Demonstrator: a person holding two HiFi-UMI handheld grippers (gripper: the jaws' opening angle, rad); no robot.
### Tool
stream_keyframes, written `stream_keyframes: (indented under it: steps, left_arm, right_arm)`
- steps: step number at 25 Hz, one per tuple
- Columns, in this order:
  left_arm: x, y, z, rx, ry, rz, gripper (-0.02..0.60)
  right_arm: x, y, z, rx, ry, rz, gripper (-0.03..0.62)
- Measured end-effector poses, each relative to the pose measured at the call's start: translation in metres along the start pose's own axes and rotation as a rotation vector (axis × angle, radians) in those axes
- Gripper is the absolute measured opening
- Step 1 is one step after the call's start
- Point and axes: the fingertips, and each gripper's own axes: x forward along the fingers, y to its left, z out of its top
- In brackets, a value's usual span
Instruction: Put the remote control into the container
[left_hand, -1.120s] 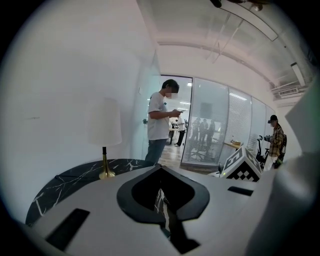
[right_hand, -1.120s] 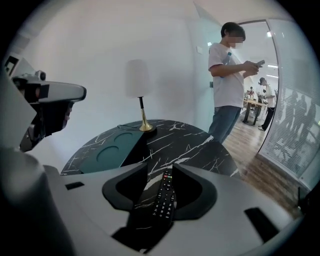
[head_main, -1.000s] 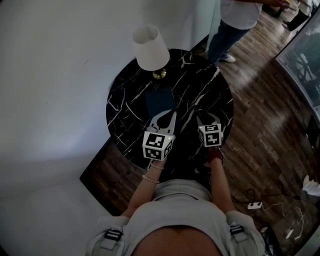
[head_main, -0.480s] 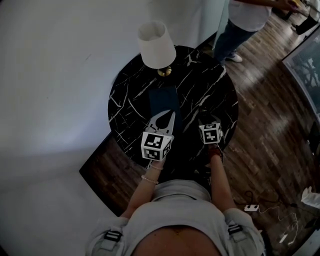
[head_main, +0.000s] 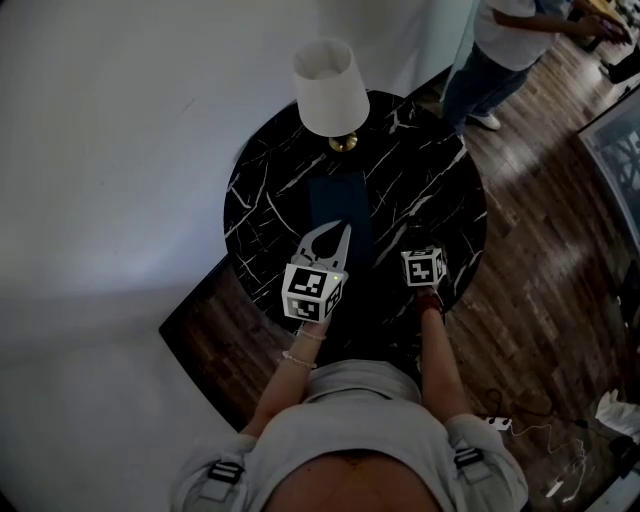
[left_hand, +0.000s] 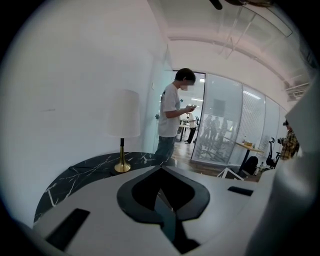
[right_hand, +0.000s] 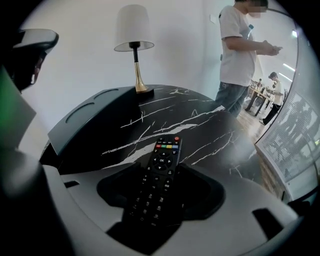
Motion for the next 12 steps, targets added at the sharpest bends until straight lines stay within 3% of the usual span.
stream_keyframes:
  steps: [12]
  left_arm:
    - [-0.004,0.0067,-0.002,-0.017,-0.006,0.012,0.002]
  right_arm:
    - [0.003,0.0009,-0.0037,0.039,-0.047,-0.011,0.224]
